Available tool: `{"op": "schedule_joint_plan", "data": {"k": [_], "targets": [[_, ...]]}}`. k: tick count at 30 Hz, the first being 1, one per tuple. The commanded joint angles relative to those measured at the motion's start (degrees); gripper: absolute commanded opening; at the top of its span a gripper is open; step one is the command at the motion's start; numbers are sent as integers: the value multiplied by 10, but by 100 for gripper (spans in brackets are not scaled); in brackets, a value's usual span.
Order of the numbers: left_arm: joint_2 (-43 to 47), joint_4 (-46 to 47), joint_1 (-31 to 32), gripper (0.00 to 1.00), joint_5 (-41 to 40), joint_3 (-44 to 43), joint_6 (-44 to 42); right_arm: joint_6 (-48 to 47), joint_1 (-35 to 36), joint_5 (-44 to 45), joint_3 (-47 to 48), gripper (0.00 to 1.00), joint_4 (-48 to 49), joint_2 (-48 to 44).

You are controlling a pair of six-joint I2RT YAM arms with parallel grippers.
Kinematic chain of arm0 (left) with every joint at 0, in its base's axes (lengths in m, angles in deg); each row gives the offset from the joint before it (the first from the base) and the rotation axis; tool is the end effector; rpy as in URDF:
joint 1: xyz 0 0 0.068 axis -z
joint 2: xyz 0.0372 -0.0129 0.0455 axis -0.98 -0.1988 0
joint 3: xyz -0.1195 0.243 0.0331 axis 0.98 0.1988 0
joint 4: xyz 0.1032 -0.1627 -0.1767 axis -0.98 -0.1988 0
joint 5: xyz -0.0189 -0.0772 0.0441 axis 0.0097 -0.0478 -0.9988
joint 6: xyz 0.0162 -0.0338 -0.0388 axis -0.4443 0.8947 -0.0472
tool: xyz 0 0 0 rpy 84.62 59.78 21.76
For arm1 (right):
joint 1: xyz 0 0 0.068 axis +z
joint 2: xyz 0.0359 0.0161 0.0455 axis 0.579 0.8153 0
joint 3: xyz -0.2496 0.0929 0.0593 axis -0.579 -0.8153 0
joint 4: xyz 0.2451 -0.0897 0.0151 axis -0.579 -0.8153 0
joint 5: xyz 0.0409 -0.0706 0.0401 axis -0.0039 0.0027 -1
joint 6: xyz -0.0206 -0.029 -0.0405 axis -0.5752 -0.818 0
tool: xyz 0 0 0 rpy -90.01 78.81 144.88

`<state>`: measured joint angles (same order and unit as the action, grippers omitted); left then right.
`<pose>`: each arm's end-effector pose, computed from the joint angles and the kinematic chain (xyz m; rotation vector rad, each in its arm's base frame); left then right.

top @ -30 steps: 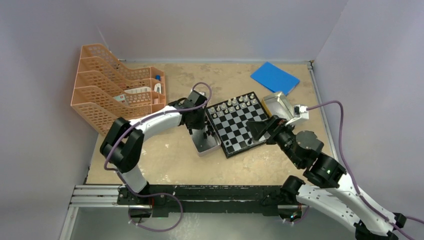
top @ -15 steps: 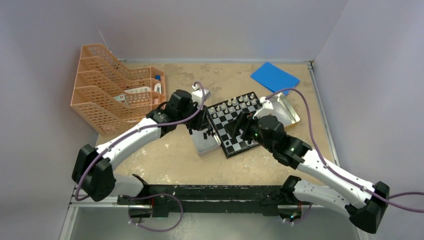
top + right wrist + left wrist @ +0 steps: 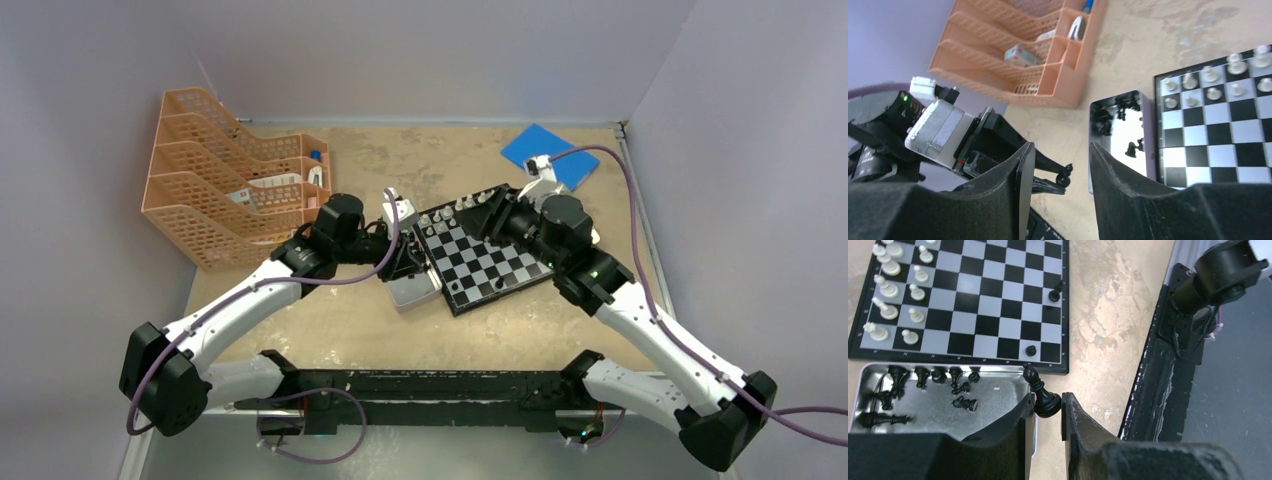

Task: Set up the chess pieces on the board
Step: Place the chess piece on the chessboard.

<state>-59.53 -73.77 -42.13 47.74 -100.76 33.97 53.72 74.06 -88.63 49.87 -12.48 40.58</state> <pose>0.1960 -0.1685 0.2902 0.9576 1.9351 -1.0075 0.1710 0.1361 0.3748 0.0784 1.7411 1.0580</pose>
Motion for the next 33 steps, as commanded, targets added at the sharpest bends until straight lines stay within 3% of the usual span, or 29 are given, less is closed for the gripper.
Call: {"op": "schedule_joint_plan", "data": {"k": [1, 8, 23, 33], "targets": [[11, 48, -1, 4, 75, 1, -64, -27, -11, -186, 11, 45, 61, 30], [14, 43, -1, 4, 114, -3, -104, -55, -12, -303, 16, 44, 51, 98], [9, 39, -1, 3, 139, -5, -123, -80, -12, -321, 2, 45, 37, 156], [12, 41, -1, 3, 135, 0, -124, -63, -12, -374, -39, 33, 87, 157]]}}
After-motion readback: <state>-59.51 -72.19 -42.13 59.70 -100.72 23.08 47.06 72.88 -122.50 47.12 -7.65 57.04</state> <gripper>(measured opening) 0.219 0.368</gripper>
